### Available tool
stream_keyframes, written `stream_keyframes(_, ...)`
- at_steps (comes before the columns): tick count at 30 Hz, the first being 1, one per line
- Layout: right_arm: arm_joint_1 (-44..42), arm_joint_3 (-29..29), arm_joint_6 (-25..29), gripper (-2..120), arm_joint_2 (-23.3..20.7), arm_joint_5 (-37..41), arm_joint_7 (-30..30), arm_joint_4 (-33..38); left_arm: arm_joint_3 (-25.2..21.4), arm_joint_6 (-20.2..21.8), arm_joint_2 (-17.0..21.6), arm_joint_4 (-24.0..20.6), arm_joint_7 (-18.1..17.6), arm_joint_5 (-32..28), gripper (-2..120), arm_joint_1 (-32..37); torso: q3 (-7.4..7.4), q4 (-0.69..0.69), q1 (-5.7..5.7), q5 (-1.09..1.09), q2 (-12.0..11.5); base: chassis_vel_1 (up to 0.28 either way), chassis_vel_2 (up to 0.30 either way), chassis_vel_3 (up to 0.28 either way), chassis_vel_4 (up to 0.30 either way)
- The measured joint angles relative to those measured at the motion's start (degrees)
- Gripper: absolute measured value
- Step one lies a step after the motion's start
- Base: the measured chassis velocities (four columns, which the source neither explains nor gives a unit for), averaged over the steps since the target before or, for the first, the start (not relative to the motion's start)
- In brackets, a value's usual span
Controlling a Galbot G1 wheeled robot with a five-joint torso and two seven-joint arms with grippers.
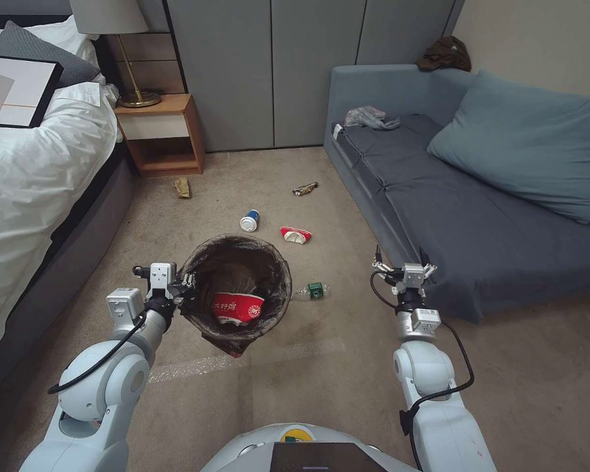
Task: Pick up the trash bin, then pick up the garbage from the floor and place it into the trash bin.
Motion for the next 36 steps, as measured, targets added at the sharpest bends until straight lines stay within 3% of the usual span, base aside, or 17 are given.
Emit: stream_keyframes(36,0.2,-0.3,-0.9,100,-0.3,-0.4,0.4,0.0,-0.2,0.1,0.3,-0.1,0.4,-0.1,5,0.0,0.01,0.01,0.0,0.01,0.0,-0.09,0.093,0.086,-0.089)
